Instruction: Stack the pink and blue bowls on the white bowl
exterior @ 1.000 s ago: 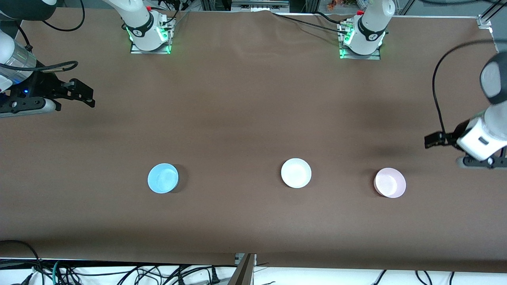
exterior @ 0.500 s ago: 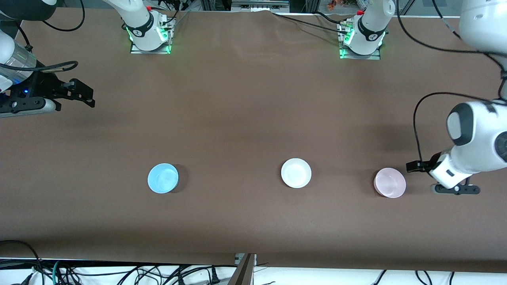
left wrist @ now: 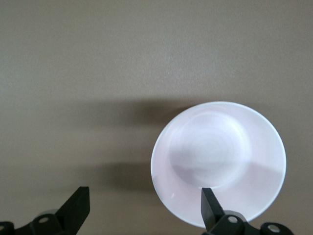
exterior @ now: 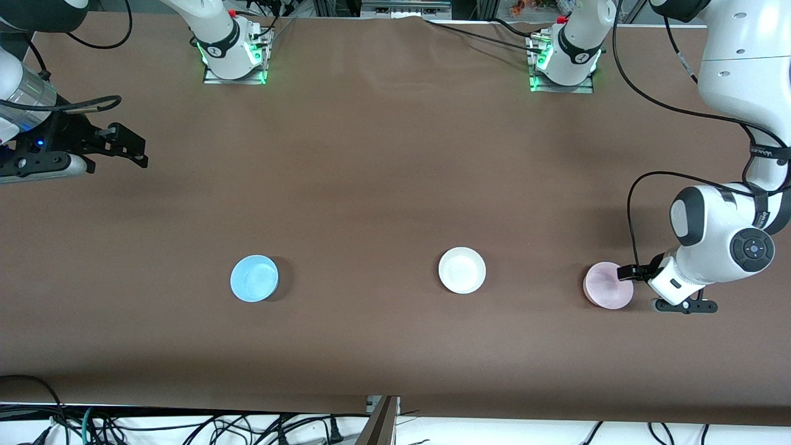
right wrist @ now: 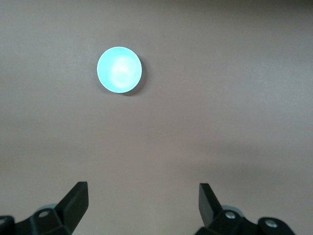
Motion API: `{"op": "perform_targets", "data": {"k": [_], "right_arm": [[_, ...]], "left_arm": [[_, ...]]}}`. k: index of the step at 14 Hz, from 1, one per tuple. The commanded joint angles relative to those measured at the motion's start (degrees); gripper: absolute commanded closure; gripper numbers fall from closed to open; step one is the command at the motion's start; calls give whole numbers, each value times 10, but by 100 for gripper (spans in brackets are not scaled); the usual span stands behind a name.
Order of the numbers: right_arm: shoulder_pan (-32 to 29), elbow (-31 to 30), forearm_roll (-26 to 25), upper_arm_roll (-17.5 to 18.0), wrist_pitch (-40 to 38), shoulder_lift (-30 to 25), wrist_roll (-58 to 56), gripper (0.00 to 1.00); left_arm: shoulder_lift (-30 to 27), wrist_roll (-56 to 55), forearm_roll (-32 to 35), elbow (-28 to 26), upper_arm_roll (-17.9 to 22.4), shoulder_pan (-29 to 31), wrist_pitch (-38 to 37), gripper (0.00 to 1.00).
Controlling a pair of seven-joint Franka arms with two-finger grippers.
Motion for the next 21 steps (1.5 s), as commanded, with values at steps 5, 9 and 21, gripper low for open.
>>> {"op": "perform_targets", "data": {"k": [5,9,21], "right_arm": [[-7,0,3,5,-1,-3,6,0],[-7,0,3,5,1,-2,6,0],[3,15,2,7,43,74,-3,0]], "left_arm": [[29,-1,3,13,-4,3,24,4],[30,3,4,11,-3,3,26,17],[29,0,3,7,-4,4,19,88]]}}
